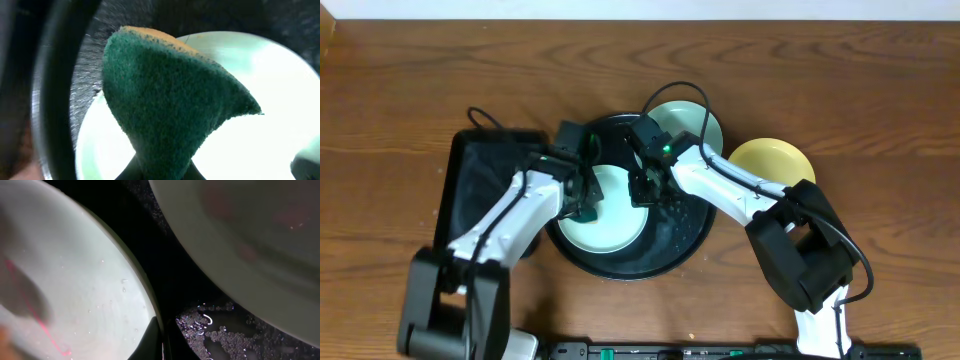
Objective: Clean dirty plates on tray and stack at the side
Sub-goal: 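Bring the sponge in the left gripper onto the green plate, then scrub the pale green plate with the sponge in the left gripper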
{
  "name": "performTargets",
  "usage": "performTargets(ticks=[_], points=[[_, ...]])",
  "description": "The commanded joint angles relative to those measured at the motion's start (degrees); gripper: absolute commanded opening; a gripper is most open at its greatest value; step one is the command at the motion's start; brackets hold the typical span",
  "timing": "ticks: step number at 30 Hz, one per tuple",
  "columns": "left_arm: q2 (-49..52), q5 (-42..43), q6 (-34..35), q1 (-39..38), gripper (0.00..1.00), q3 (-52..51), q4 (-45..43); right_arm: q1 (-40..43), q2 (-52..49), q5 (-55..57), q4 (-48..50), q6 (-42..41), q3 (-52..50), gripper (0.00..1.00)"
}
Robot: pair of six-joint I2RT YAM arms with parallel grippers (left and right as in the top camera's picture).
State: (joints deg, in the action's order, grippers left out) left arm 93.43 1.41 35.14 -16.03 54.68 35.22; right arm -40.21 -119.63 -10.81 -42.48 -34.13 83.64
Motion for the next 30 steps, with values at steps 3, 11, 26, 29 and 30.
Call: performTargets(ticks=[3, 11, 26, 29, 30], points=[[7.3, 6.3, 0.5, -0.1, 0.07, -0.5, -0.9, 0.2, -1.3, 1.1, 0.0, -1.1, 0.6, 0.01], [9.0, 28.7, -20.0, -0.1, 0.07, -0.5, -2.9, 0.2, -1.3, 1.1, 0.0, -0.9, 0.6, 0.01], [9.0, -6.0, 14.7, -0.1, 0.07, -0.5, 7.6, 0.3, -1.3, 1.1, 0.1, -0.7, 0.6, 0.01], [9.0, -0.9, 8.8, -0.5, 0.08, -0.5, 6.8, 0.3, -1.3, 1.1, 0.1, -0.7, 0.6, 0.01], [9.0, 2.2, 4.1, -0.5, 0.07, -0.5, 5.5, 0.4, -1.3, 1.1, 0.1, -0.7, 0.6, 0.01]])
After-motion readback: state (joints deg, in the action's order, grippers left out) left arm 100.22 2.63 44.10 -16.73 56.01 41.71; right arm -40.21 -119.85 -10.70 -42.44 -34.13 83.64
